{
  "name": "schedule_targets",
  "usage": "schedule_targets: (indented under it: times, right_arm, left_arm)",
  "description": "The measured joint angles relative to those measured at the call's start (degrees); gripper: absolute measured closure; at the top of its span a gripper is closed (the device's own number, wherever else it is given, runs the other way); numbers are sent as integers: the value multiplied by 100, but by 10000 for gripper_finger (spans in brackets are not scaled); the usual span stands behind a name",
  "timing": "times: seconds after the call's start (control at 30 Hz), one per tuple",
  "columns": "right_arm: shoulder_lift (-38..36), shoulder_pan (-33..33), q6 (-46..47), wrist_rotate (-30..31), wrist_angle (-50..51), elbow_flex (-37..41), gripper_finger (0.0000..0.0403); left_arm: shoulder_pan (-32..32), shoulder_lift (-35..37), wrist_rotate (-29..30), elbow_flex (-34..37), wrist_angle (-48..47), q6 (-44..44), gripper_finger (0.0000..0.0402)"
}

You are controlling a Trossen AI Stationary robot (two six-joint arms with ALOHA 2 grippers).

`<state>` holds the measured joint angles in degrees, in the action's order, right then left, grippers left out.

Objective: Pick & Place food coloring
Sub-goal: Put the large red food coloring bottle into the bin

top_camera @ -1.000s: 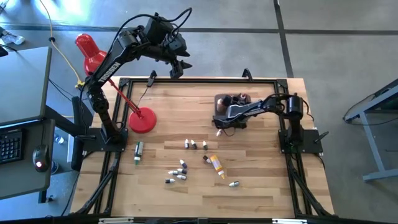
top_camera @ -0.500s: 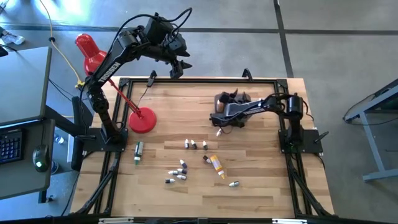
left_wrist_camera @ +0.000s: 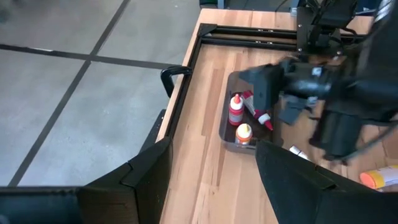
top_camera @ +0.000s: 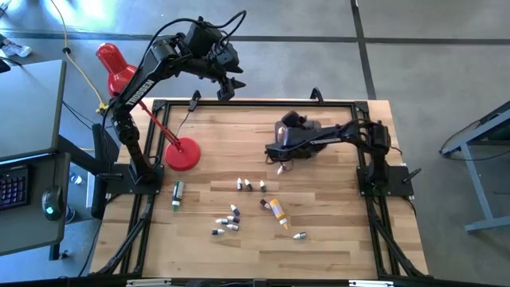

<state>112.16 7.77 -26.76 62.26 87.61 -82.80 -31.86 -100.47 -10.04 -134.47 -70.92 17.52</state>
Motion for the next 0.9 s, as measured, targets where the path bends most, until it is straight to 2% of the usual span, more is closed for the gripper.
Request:
schedule_targets:
  times: [0.1, 0.13, 0.3, 0.4, 0.47, 0.53, 0.67, 0.73, 0.9]
  right_arm:
    - [-204, -81, 1008, -1789, 152, -502, 231]
    - [-330, -99, 1209, -2195, 71, -601, 231]
    - [-1034, -177, 956, -3385, -1014, -517, 231]
    - [-1396, -177, 646, -4460, -1601, -23, 231]
    - [-1585, -170, 443, -4944, -2002, 422, 231]
    - [-1716, -173, 170, -5010, -2525, 894, 231]
    - [-1810, -86, -759, -4485, -3736, 1668, 231]
    - [-1800, 53, -1228, -4493, -4145, 1946, 231]
    - [-1770, 502, -1517, -4598, -4400, 2129, 231]
  left_arm:
    - [0, 0, 0, 0, 5, 0, 176]
    - [0, 0, 0, 1, 5, 0, 176]
    - [0, 0, 0, 0, 4, 0, 176]
    - [0, 0, 0, 0, 2, -2, 176]
    - [0, 0, -2, 0, -8, 0, 176]
    - [0, 0, 0, 0, 1, 0, 176]
    - [0, 0, -2, 0, 85, -2, 176]
    - [0, 0, -1, 0, 72, -2, 176]
    - [0, 0, 0, 0, 48, -1, 176]
